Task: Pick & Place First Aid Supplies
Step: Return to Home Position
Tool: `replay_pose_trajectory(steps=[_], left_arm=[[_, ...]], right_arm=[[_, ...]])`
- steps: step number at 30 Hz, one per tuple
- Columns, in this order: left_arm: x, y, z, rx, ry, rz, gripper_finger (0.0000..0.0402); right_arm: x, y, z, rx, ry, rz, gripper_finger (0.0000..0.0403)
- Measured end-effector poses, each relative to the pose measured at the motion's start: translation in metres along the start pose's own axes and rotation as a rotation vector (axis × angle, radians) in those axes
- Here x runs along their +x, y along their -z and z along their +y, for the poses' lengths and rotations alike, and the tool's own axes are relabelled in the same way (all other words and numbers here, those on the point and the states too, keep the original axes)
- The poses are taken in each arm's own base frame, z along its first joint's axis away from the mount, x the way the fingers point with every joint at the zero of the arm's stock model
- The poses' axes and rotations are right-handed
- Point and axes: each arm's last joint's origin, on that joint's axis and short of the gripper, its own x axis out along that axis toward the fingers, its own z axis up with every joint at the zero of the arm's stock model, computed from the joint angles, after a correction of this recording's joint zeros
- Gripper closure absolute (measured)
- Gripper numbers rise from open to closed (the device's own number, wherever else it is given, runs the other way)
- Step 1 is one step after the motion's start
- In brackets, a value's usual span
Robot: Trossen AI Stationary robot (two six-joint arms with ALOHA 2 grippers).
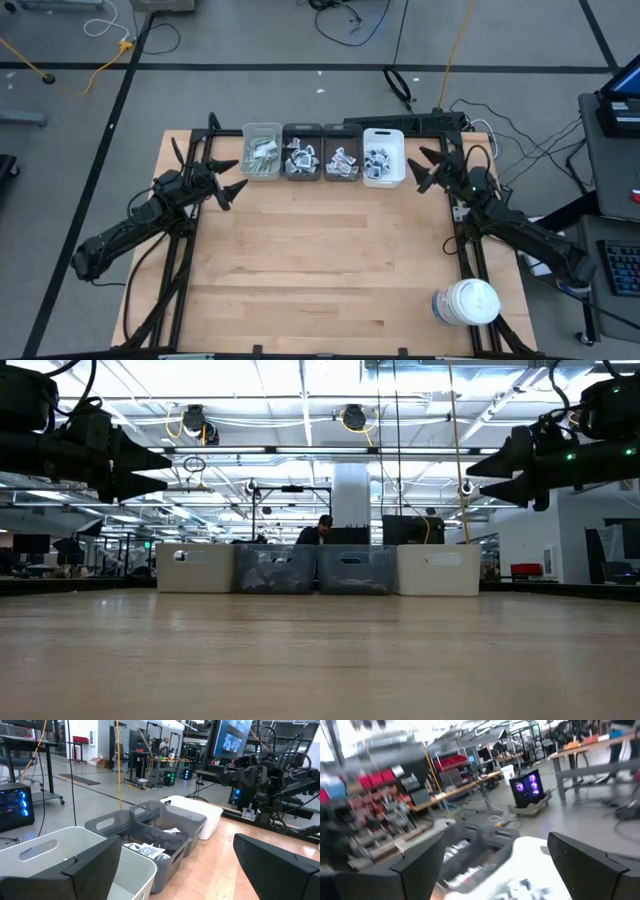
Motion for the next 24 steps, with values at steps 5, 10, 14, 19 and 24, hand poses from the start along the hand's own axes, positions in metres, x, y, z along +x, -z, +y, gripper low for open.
replay_pose_trajectory(steps=[5, 10, 14, 19, 24], left_arm=[[0.0, 0.0, 0.0, 0.0, 0.0, 0.0, 0.0009], [0.0, 0.0, 0.0, 0.0, 0.0, 0.0, 0.0009], [0.0, 0.0, 0.0, 0.0, 0.0, 0.0, 0.0009], [0.0, 0.0, 0.0, 0.0, 0.0, 0.0, 0.0009], [0.0, 0.0, 0.0, 0.0, 0.0, 0.0, 0.0009]], right_arm=[[-0.004, -0.004, 0.001, 0.162, -0.016, -0.046, 0.0057], [-0.01, -0.009, 0.003, 0.162, -0.036, -0.101, 0.0057], [-0.014, -0.012, 0.004, 0.155, -0.048, -0.135, 0.0057], [-0.022, -0.019, 0.006, 0.15, -0.078, -0.218, 0.0057], [-0.027, -0.026, 0.008, 0.147, -0.103, -0.297, 0.0057]])
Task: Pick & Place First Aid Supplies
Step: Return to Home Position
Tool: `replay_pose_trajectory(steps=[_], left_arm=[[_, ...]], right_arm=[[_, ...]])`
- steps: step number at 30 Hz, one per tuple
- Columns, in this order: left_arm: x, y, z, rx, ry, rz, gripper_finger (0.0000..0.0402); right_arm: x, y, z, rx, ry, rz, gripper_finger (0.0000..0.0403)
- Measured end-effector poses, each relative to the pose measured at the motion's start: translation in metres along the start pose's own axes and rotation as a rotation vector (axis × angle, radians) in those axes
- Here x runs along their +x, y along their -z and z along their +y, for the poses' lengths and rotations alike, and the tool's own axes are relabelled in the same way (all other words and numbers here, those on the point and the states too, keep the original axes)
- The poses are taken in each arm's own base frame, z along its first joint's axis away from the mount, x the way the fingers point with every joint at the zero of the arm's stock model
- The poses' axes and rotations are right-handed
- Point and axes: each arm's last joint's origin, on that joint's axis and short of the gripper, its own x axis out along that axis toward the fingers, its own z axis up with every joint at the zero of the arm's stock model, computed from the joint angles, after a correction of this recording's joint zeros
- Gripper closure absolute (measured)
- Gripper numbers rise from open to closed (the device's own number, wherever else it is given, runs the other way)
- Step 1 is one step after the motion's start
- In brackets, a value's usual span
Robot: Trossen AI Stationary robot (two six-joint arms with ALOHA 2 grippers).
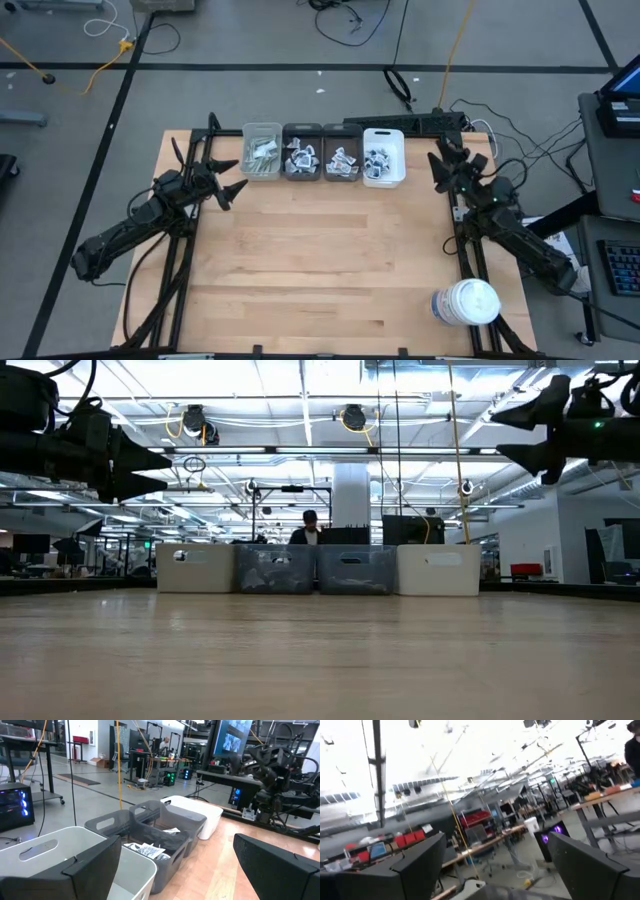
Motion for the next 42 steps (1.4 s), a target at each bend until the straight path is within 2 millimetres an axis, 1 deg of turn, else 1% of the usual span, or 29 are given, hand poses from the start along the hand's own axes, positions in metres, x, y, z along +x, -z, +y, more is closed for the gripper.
replay_pose_trajectory(steps=[2, 42], left_arm=[[0.0, 0.0, 0.0, 0.0, 0.0, 0.0, 0.0009], [0.0, 0.0, 0.0, 0.0, 0.0, 0.0, 0.0009]], right_arm=[[-0.0001, -0.0019, 0.001, 0.0, -0.012, -0.019, 0.0057], [-0.0001, -0.0009, 0.0005, 0.0, -0.009, -0.011, 0.0057]])
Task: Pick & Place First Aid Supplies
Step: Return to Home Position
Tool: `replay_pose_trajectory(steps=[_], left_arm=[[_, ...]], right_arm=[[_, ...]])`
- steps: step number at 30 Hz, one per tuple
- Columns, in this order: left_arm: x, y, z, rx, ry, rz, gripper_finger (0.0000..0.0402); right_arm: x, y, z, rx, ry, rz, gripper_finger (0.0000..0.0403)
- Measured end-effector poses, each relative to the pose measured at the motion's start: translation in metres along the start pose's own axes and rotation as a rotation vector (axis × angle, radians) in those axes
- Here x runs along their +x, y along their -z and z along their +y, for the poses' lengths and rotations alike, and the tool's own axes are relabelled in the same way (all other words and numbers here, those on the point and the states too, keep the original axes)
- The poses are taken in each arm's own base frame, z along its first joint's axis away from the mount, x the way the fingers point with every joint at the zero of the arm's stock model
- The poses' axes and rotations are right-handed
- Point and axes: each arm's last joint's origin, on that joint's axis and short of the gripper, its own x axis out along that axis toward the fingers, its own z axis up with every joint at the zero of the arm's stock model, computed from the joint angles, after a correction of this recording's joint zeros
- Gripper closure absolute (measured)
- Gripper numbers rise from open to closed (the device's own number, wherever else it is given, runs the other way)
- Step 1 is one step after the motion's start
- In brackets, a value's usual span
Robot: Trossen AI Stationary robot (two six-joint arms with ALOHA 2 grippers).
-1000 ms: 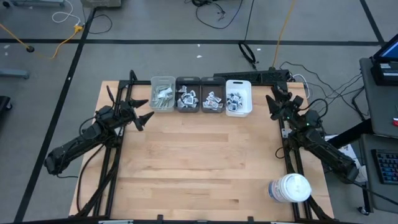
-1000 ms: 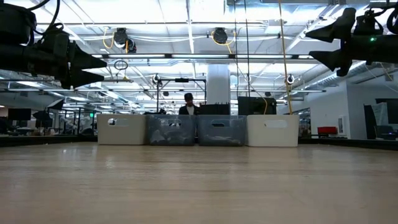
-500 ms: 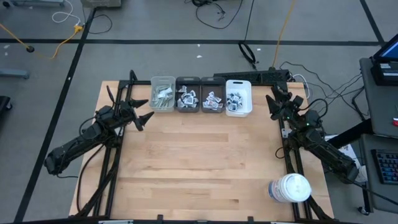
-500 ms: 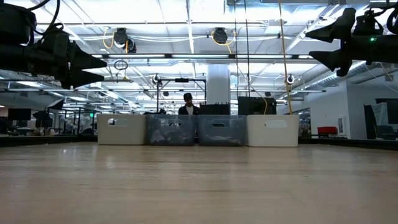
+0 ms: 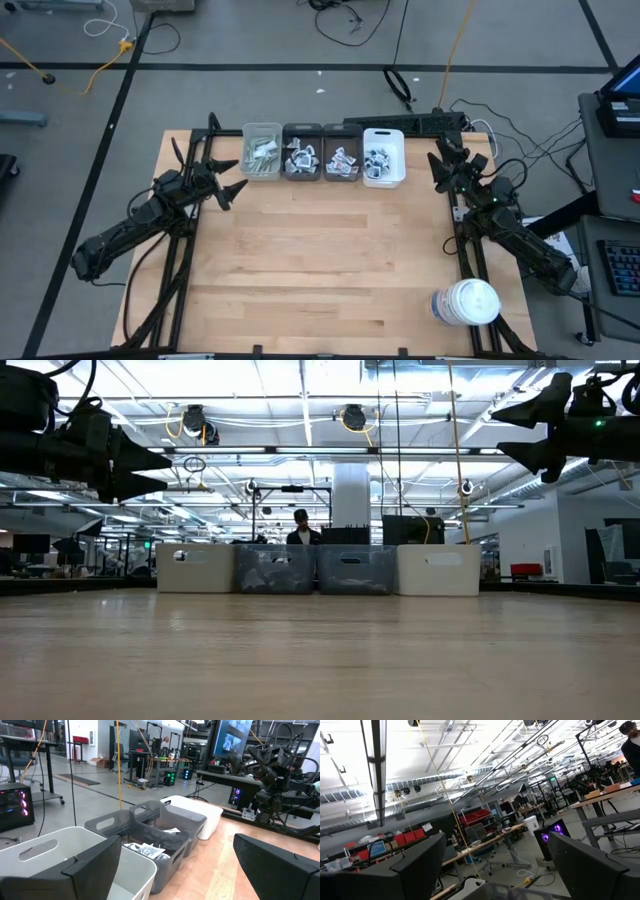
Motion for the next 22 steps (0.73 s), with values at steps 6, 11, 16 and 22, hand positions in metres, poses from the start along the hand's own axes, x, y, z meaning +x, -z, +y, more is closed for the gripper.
replay_pose_trajectory(steps=[6, 11, 16, 22], left_arm=[[0.0, -0.0001, 0.0, 0.0, 0.0, 0.0, 0.0009], [0.0, -0.0001, 0.0, 0.0, 0.0, 0.0, 0.0009], [0.0, 0.0, 0.0, 0.0, 0.0, 0.0, 0.0009], [0.0, 0.0, 0.0, 0.0, 0.0, 0.0, 0.0009]], right_arm=[[0.0, 0.0, 0.0, 0.0, 0.0, 0.0, 0.0057], [0.0, 0.0, 0.0, 0.0, 0.0, 0.0, 0.0057], [0.0, 0.0, 0.0, 0.0, 0.0, 0.0, 0.0057], [0.0, 0.0, 0.0, 0.0, 0.0, 0.0, 0.0057]])
